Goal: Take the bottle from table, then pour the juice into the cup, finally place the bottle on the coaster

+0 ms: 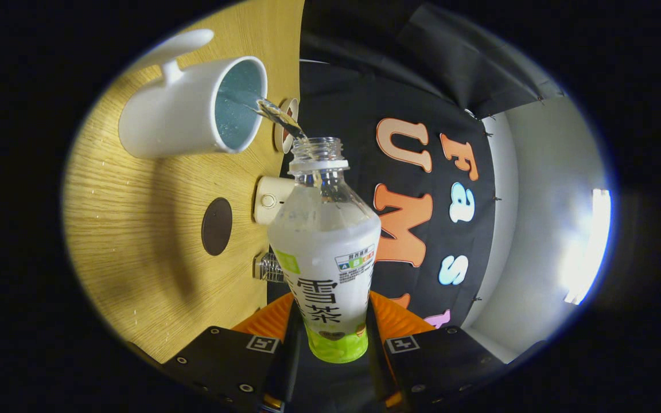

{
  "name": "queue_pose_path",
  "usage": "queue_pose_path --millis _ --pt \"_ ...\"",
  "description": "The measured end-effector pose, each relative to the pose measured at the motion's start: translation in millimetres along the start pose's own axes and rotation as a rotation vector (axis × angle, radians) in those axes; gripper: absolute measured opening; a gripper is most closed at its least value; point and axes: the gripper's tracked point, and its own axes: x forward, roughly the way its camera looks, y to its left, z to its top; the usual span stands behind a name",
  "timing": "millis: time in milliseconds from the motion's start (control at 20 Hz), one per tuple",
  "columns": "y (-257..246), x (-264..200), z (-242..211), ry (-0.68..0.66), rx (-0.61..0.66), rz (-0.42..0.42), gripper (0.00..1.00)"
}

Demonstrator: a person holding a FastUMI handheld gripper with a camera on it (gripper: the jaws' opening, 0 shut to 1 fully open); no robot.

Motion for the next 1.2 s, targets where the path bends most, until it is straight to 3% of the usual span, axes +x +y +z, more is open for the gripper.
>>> queue_pose_path --millis 1200 --pt "-26 11 11 -0.047 -0.151 -0.038 0.53"
